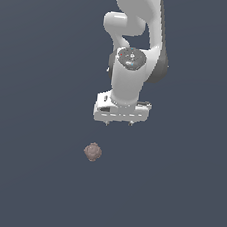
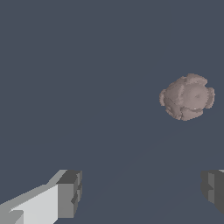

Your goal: Pick up the object and move it to a goal position.

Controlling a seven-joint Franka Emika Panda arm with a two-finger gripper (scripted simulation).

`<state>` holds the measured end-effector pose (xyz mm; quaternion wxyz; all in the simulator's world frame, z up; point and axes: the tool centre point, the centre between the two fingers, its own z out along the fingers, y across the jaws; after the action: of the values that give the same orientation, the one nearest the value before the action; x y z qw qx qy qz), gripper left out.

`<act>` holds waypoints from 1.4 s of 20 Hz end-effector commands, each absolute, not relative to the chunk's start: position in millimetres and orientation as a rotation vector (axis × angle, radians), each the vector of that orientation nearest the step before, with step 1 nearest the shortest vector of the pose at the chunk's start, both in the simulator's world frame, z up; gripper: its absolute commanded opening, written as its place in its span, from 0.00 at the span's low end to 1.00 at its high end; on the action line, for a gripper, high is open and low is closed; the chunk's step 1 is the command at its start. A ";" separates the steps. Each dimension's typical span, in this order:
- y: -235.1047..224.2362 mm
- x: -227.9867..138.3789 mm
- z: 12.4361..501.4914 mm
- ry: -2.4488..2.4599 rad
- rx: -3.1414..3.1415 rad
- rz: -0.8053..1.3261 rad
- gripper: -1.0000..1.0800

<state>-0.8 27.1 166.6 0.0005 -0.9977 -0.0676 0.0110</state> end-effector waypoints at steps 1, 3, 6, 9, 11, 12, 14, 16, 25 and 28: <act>22.4 4.8 162.9 -0.271 -3.130 0.033 0.96; 17.9 10.2 159.3 -0.328 -3.125 0.032 0.96; 9.8 19.3 152.9 -0.427 -3.114 0.030 0.96; 0.7 28.9 145.5 -0.535 -3.098 0.027 0.96; -5.7 35.1 140.5 -0.606 -3.086 0.025 0.96; -8.9 38.1 137.9 -0.641 -3.078 0.024 0.96; -15.4 44.0 132.7 -0.711 -3.063 0.022 0.96; -22.1 49.7 127.3 -0.781 -3.046 0.020 0.96; -51.2 71.0 104.3 -1.058 -2.960 0.009 0.96; -58.4 75.4 98.6 -1.120 -2.936 0.006 0.96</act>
<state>72.9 -54.9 101.4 -0.0005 -0.9385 -0.3454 0.0026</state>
